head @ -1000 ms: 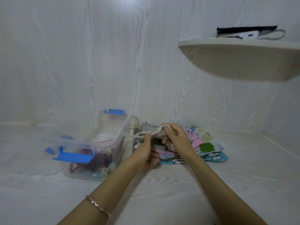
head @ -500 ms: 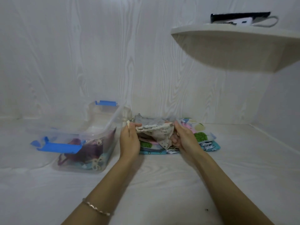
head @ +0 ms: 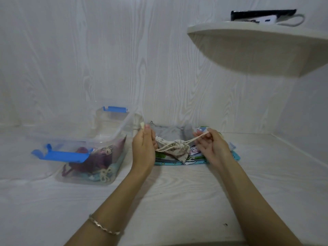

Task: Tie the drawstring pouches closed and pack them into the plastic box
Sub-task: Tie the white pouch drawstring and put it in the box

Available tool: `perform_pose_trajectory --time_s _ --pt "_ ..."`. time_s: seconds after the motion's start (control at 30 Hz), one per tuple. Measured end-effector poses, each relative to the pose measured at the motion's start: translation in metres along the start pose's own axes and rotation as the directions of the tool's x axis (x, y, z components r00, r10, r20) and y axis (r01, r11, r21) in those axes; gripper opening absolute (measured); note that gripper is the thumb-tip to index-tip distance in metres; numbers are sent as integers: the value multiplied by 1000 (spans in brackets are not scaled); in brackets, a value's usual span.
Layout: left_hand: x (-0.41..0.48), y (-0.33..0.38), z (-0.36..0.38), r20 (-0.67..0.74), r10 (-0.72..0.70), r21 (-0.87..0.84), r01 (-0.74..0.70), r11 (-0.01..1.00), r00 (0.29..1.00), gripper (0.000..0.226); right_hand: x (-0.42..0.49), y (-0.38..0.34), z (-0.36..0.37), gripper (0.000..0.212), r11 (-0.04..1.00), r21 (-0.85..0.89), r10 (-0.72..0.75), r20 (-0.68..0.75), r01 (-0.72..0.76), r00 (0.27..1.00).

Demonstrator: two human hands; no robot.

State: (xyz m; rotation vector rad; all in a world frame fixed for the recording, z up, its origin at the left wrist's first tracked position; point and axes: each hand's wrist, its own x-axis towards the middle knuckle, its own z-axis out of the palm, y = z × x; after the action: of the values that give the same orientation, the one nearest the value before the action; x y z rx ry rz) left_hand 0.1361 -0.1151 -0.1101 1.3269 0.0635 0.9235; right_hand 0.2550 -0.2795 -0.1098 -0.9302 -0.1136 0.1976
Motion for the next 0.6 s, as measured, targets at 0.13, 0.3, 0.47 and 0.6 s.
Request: perform_pose_trajectory --time_s 0.13,0.3,0.47,0.6 --pt "0 1 -1 183 -54 -25 59 998 982 54 -9 9 14 29 979 110 155 167 -174 974" --pt "0 3 8 344 96 65 -126 990 934 55 -27 30 28 15 925 -373 225 389 -71 894" --pt "17 -4 15 447 -15 276 -122 953 894 57 -53 40 39 14 822 -567 330 562 63 758" --pt "15 -9 10 461 -175 367 -8 930 870 59 -53 45 40 29 740 -631 178 518 233 837"
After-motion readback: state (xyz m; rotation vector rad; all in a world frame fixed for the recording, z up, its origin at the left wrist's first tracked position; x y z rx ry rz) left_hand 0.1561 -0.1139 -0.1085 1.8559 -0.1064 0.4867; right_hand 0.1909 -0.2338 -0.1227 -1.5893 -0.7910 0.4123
